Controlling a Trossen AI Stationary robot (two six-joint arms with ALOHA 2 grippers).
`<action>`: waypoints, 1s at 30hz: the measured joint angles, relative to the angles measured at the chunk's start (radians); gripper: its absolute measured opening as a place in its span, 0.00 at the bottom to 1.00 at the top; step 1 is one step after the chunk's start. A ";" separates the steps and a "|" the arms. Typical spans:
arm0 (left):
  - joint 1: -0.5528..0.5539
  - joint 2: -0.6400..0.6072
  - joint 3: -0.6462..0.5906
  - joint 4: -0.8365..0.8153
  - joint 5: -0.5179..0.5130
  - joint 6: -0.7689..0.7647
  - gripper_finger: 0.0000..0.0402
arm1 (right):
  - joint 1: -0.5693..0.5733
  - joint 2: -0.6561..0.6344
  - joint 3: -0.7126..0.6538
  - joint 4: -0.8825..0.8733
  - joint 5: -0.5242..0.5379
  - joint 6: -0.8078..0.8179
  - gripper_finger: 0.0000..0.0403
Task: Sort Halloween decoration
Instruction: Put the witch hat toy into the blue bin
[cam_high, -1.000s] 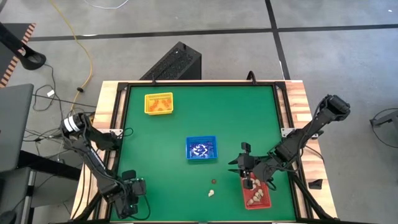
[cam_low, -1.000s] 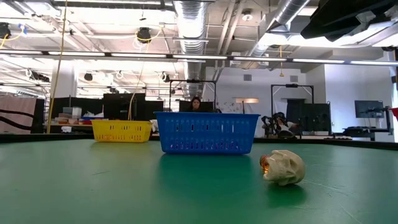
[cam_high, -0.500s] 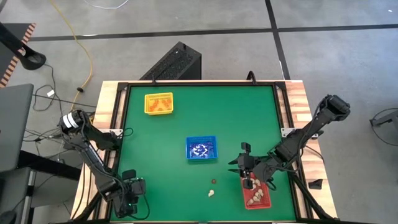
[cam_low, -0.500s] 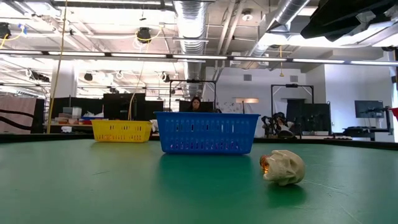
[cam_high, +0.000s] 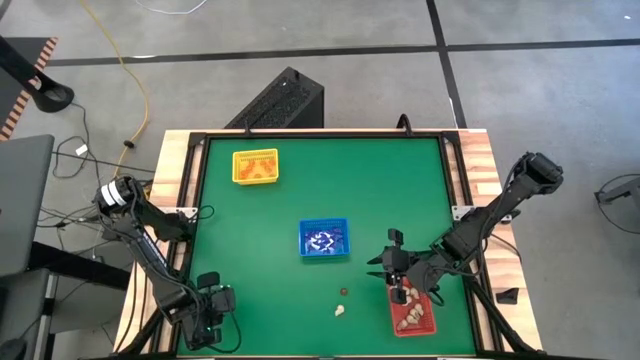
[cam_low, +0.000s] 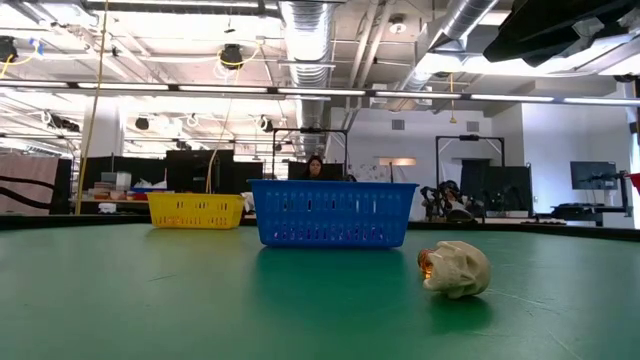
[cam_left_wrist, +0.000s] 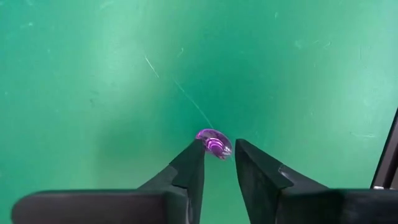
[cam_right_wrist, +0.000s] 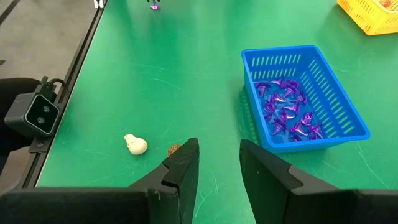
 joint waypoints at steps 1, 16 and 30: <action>0.000 0.000 0.000 0.000 0.000 0.000 0.19 | 0.000 0.000 0.000 0.000 0.000 0.000 0.37; 0.040 0.000 0.000 0.008 -0.060 0.073 0.01 | 0.000 0.000 0.000 0.000 -0.001 0.000 0.37; 0.483 0.000 0.000 0.586 -0.192 1.012 0.00 | 0.000 0.000 0.000 0.000 -0.001 0.016 0.37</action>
